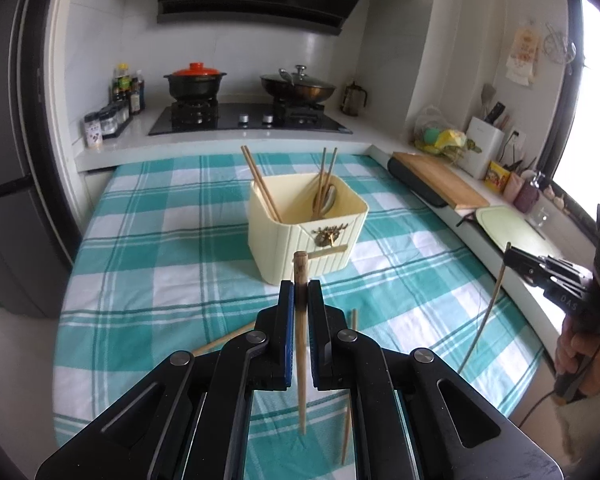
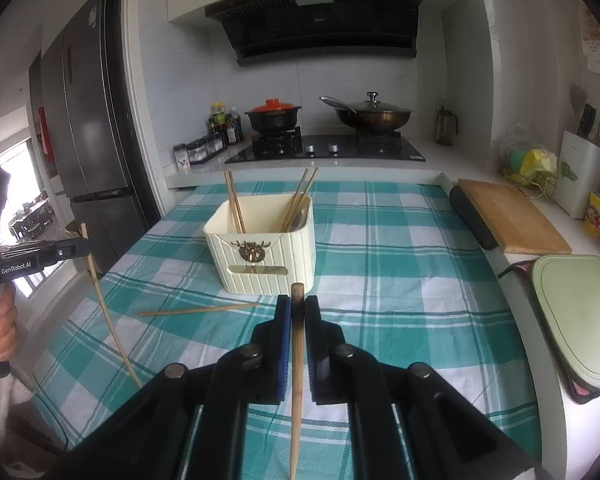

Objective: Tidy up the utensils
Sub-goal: 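Grasp a chopstick with the left tool and lift both chopsticks toward the holder, then carry the left tool's chopstick over the holder while the right tool carries its chopstick there, then open both tools to drop the chopsticks into the holder, then move both open tools back toward the last chopsticks on the cloth, then close the right tool on a chopstick while the left tool lowers toward another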

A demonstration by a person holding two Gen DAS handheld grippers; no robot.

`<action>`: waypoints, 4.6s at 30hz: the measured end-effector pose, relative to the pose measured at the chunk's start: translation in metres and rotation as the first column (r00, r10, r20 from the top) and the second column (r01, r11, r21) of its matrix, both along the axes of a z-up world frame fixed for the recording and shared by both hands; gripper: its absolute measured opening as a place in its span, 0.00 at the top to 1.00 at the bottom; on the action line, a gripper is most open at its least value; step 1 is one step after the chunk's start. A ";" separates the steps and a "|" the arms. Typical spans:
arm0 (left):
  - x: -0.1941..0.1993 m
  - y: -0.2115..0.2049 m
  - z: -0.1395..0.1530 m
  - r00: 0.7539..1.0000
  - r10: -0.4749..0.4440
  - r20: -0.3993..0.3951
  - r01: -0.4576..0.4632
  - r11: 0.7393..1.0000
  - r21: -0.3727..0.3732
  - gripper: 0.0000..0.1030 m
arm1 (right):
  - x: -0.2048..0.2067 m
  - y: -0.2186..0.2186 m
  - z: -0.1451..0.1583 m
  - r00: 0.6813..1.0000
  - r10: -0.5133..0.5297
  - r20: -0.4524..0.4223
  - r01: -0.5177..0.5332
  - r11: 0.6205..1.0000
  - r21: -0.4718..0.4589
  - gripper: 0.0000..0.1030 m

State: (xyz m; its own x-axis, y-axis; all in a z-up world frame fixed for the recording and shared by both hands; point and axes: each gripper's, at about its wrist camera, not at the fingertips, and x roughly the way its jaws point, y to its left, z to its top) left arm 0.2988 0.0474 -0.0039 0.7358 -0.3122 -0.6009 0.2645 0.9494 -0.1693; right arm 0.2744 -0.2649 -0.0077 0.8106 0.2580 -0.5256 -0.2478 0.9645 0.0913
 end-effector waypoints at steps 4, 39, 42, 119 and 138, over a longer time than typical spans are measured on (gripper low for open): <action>-0.015 0.004 0.015 0.999 0.013 0.042 -0.012 1.000 -0.029 0.96 | -0.010 0.008 0.015 0.998 -0.001 0.061 0.000 1.000 0.020 0.93; 0.123 -0.006 0.162 0.951 0.178 0.252 -0.131 0.973 -0.192 0.96 | 0.125 0.074 0.148 0.941 0.067 0.332 -0.081 0.996 0.029 0.93; 0.151 -0.010 0.150 0.951 0.209 0.229 -0.163 0.966 -0.203 0.96 | 0.157 0.074 0.139 0.942 0.037 0.334 -0.059 0.997 0.055 0.93; -0.058 0.094 -0.129 0.919 0.334 -0.208 -0.293 0.934 0.205 0.21 | 0.063 0.185 -0.186 0.904 -0.185 -0.385 0.112 0.972 -0.204 0.35; 0.014 0.046 -0.138 0.954 0.206 -0.220 -0.118 0.927 0.355 0.21 | 0.024 0.053 -0.182 0.931 -0.180 -0.319 0.092 0.958 -0.273 0.90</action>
State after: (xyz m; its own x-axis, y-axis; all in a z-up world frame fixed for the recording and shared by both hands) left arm 0.3132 0.0937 -0.1422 0.5721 0.0499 -0.8187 0.0934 0.9877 0.1255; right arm 0.2980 -0.2116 -0.1898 0.5920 -0.0168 -0.8058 -0.1098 0.9888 -0.1013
